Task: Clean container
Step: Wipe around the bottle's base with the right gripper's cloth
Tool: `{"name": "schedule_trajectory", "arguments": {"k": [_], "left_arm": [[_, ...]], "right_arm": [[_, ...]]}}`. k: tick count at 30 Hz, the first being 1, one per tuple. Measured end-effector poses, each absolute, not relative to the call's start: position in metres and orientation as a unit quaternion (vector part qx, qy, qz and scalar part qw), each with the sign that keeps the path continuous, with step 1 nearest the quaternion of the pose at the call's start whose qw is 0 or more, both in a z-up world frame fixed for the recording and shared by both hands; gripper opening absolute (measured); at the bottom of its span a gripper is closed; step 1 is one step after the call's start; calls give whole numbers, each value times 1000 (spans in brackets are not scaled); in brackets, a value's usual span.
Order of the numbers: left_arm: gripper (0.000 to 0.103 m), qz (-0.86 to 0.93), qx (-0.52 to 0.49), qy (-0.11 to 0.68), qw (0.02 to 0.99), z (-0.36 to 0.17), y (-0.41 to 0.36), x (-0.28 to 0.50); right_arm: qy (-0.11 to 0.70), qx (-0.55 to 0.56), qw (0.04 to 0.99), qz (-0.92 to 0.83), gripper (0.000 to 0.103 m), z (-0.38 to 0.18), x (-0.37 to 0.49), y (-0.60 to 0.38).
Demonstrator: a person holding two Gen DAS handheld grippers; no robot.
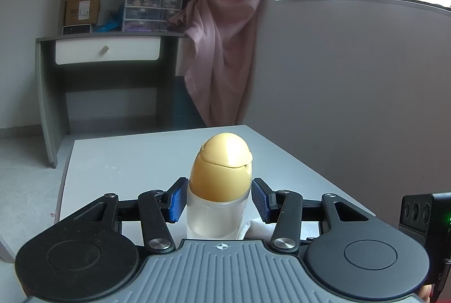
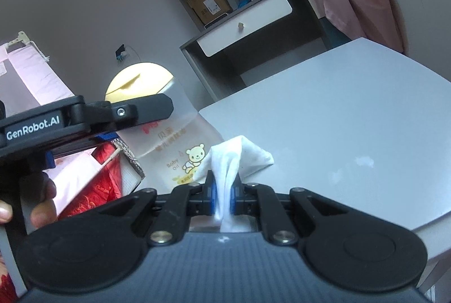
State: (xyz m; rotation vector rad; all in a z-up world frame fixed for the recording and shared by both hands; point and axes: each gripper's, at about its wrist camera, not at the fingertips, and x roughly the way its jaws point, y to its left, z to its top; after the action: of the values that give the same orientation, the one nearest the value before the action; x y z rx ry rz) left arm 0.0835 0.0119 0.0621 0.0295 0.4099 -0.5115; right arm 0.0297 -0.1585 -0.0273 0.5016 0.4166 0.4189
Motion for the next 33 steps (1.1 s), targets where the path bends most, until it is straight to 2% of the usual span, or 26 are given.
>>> {"name": "schedule_trajectory", "arguments": {"k": [15, 33], "left_arm": [[50, -253, 15, 201, 946, 63, 10, 85], [50, -252, 16, 203, 946, 63, 13, 86]], "right_arm": [[136, 259, 936, 197, 10, -6, 21, -160], [200, 236, 933, 182, 10, -24, 35, -157]]}}
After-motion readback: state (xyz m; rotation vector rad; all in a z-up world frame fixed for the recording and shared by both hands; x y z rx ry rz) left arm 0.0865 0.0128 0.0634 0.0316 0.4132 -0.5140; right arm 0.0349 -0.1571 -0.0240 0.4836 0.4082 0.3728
